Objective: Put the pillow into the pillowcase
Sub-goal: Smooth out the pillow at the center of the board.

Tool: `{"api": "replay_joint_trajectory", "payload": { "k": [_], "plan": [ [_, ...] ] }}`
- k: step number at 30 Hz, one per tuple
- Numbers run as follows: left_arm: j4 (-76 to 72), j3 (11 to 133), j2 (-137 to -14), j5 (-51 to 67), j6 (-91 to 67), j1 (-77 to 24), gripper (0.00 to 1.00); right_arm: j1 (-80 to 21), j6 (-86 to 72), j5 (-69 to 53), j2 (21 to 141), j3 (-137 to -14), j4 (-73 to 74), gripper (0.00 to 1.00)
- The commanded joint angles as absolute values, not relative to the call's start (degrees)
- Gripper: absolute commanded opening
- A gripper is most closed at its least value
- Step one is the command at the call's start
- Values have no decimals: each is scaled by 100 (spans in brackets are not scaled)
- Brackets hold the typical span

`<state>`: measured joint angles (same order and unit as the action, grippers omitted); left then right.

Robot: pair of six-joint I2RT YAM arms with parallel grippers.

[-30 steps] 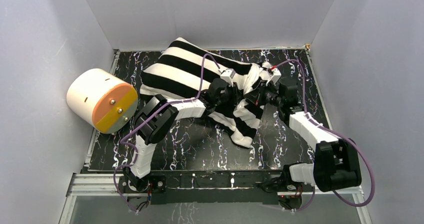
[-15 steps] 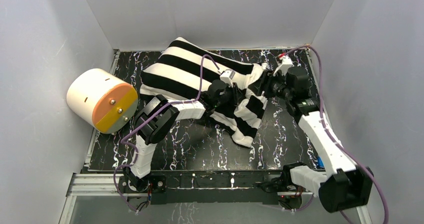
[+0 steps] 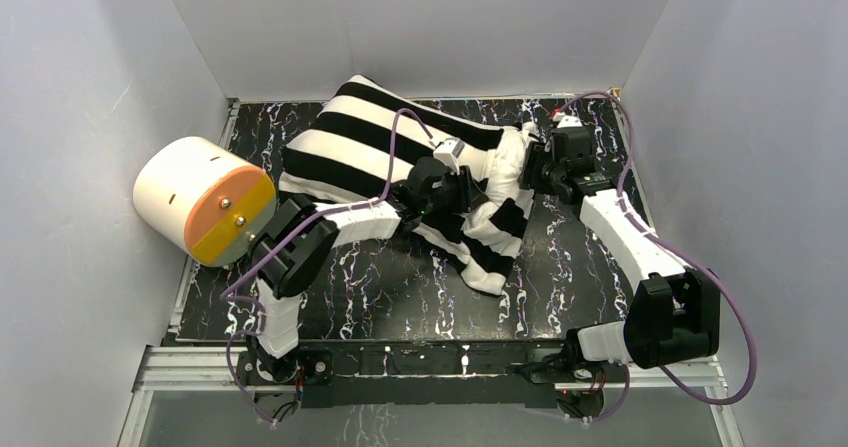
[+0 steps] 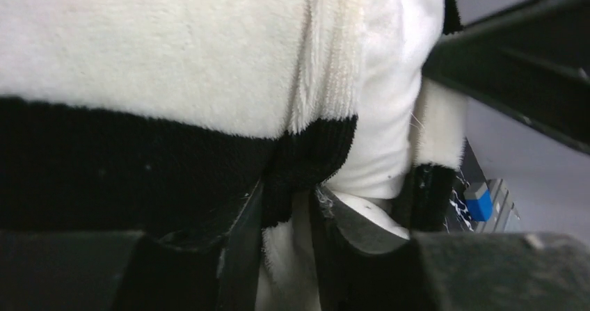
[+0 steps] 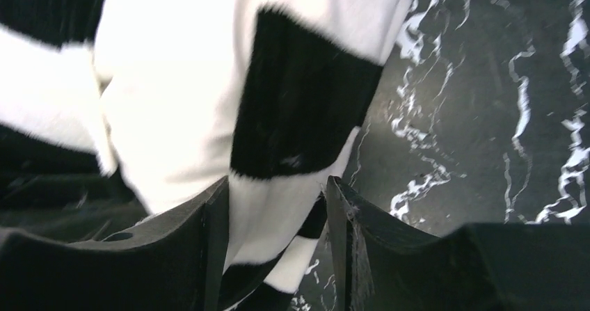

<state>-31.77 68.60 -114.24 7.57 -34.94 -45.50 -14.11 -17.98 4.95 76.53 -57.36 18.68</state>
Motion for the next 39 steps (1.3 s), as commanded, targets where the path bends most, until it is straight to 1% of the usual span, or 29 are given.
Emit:
{"api": "replay_joint_trajectory", "payload": {
  "k": [1, 4, 6, 8, 11, 18, 21, 24, 27, 29, 30, 31, 32, 34, 35, 39],
  "plan": [
    [-940, 6625, -10763, 469, -3384, -4368, 34, -1140, -1524, 504, 7482, -6196, 1446, 60],
    [-915, 6924, -10109, 608, -3351, -4373, 45, -774, -1675, 170, 7495, -6342, 1395, 62],
    [-1021, 7081, -9809, 657, -3285, -4369, 49, -552, -1752, 81, 7526, -6475, 1339, 62],
    [-1152, 7307, -9642, 711, -3187, -4373, 51, -361, -1821, -200, 7620, -6650, 1278, 62],
    [-1321, 7795, -9618, 762, -3057, -4380, 51, -210, -1934, -608, 7866, -6903, 1236, 60],
    [-1531, 9360, -10684, 1038, -2756, -4530, 46, -167, -2054, -1122, 8315, -7166, 939, 56],
    [-1495, 10002, -11382, 1074, -2656, -4539, 43, -167, -2147, -1311, 8628, -7376, 940, 55],
    [-1207, 10629, -12151, 886, -2494, -4542, 39, -163, -2149, -1253, 8895, -7471, 976, 54],
    [-916, 10766, -12827, 556, -2307, -4509, 36, -174, -2064, -1222, 9145, -7497, 954, 53],
    [-851, 10488, -13122, 518, -2393, -4407, 32, -182, -2030, -1285, 9378, -7537, 971, 52],
    [-883, 10233, -13201, 418, -2427, -4370, 31, -191, -2004, -1287, 9491, -7559, 973, 50],
    [-939, 9911, -13250, 250, -2468, -4329, 30, -204, -1967, -1257, 9606, -7592, 986, 45],
    [-1007, 9605, -13303, -5, -2513, -4289, 28, -202, -1916, -1191, 9695, -7650, 1045, 35],
    [-1058, 9146, -13430, -203, -2629, -4171, 26, -202, -1812, -1066, 9796, -7742, 1010, 10],
    [-1007, 9031, -13539, -262, -2652, -4118, 25, -196, -1762, -1051, 9787, -7785, 994, 1],
    [-936, 8787, -13815, -155, -2820, -3971, 24, -200, -1716, -1158, 9635, -8107, 1158, 0]
  ]
}}
